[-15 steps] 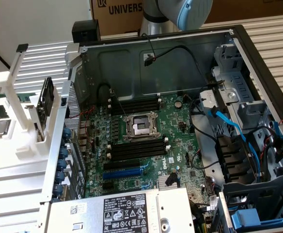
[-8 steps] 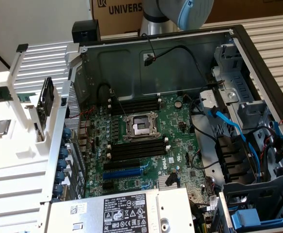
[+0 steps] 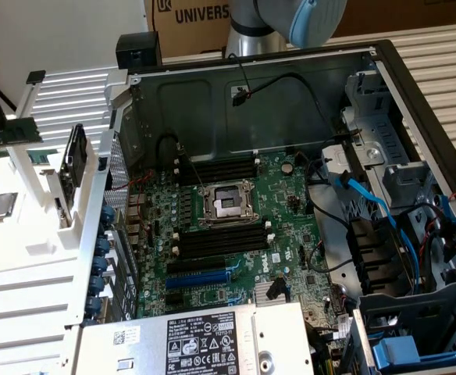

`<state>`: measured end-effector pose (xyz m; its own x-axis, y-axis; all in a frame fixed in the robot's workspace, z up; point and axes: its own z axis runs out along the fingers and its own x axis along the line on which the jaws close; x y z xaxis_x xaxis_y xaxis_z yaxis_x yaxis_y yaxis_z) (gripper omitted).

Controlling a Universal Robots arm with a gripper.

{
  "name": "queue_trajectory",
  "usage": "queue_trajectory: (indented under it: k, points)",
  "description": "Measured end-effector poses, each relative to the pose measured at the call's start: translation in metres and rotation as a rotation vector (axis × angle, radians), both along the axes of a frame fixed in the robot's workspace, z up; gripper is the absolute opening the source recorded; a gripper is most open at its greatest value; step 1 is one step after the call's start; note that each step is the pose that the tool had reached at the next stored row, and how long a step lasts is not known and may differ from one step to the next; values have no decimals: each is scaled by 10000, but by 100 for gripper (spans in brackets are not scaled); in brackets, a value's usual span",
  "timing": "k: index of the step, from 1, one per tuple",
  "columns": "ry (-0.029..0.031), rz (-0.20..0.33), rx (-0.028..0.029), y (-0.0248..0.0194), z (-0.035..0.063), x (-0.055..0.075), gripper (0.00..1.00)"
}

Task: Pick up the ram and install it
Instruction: 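Pick up the ram and move it above insertion slot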

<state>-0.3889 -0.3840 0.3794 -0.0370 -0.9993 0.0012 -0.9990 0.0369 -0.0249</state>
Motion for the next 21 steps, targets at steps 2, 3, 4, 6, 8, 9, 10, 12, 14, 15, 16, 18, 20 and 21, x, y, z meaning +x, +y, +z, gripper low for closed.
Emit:
queue_trajectory:
  k: [2,3,4,6,8,9,10,12,14,15,16,18,20,21]
  points:
    - [5,0,-1,-10,48,93,12]
    - [6,1,0,-14,70,135,12]
    - [9,1,0,-18,97,183,12]
    - [12,0,0,-24,140,275,12]
    - [15,0,0,-28,168,363,12]
    - [17,1,0,-31,182,414,12]
    - [19,1,0,-33,193,457,12]
    - [25,0,-1,-36,211,548,12]
    - [34,0,0,-39,224,639,12]
    - [39,1,0,-41,230,687,12]
    - [44,0,0,-43,236,735,12]
    - [56,0,-1,-46,248,824,12]
    - [82,0,0,-52,265,1011,12]
    - [91,0,-1,-54,269,1057,12]
